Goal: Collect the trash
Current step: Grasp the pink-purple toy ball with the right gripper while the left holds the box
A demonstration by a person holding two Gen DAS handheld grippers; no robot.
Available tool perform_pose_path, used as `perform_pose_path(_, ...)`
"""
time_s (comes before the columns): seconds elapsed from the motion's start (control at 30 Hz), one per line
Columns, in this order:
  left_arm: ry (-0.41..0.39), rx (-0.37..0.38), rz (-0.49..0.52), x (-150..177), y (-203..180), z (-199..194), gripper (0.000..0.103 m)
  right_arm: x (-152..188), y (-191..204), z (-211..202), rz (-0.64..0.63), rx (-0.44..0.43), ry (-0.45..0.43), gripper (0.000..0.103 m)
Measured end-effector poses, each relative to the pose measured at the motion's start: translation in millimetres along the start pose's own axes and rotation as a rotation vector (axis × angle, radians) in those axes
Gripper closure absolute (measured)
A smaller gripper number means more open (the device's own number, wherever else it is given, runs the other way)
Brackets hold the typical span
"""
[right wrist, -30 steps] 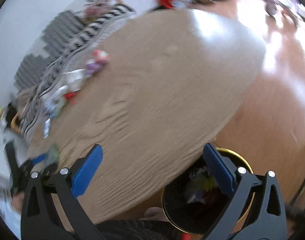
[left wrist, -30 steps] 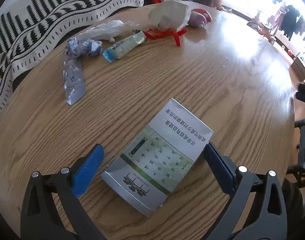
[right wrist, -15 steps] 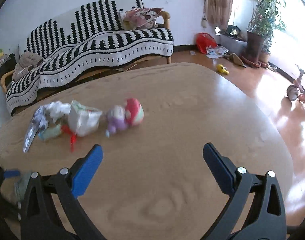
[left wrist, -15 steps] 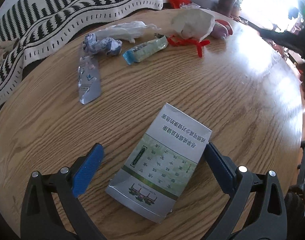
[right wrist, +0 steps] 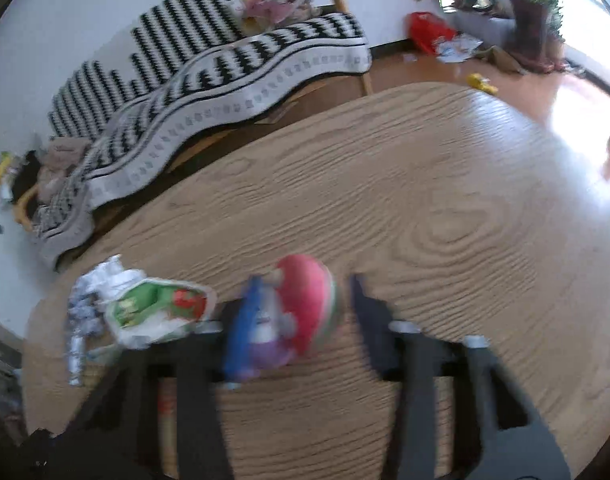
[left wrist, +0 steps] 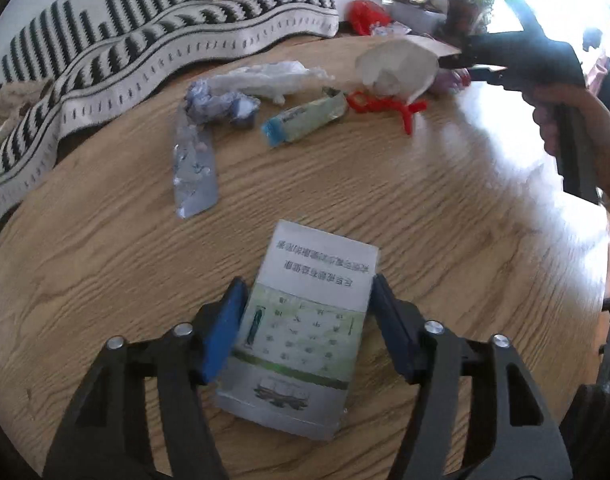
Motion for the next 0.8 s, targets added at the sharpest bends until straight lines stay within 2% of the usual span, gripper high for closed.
perform_pose_path(0.03, -0.003, 0.0, -0.003, 0, 0, -1, 0.045, 1, 3, -3, -0.019, 0.007, -0.01, 0.072)
perform_pose_path(0.07, -0.004, 0.003, -0.005, 0, 0, -1, 0.045, 4, 7, -9, -0.041, 0.017, -0.027, 0.08)
perform_pose_path(0.1, -0.004, 0.013, -0.015, 0, -1, -3, 0.046, 4, 8, -14, -0.053, 0.021, -0.036, 0.081)
perform_pose_path(0.17, 0.0, 0.036, -0.045, 0, 0, -5, 0.046, 7, 7, -21, -0.05, -0.003, -0.028, 0.082)
perform_pose_path(0.27, -0.005, 0.051, -0.09, 4, 0, -11, 0.046, 9, 2, -37, -0.057, 0.015, -0.059, 0.082)
perform_pose_path(0.53, -0.027, 0.038, -0.085, 5, -14, -33, 0.046, 21, -16, -91, -0.05, 0.013, -0.116, 0.082)
perform_pose_path(0.8, -0.081, 0.058, -0.029, -1, -59, -66, 0.046, 45, -46, -161, -0.038, 0.009, -0.178, 0.082)
Point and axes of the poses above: each gripper's, at about its wrist camera, not at the fingertips, and z roughly the way its jaws point, y to its left, x to its underside, the point moved 6 cm from there along z, roughly the way its jaws point, and after that the axes turned 14 degrees about x, right-handed, at the moved point
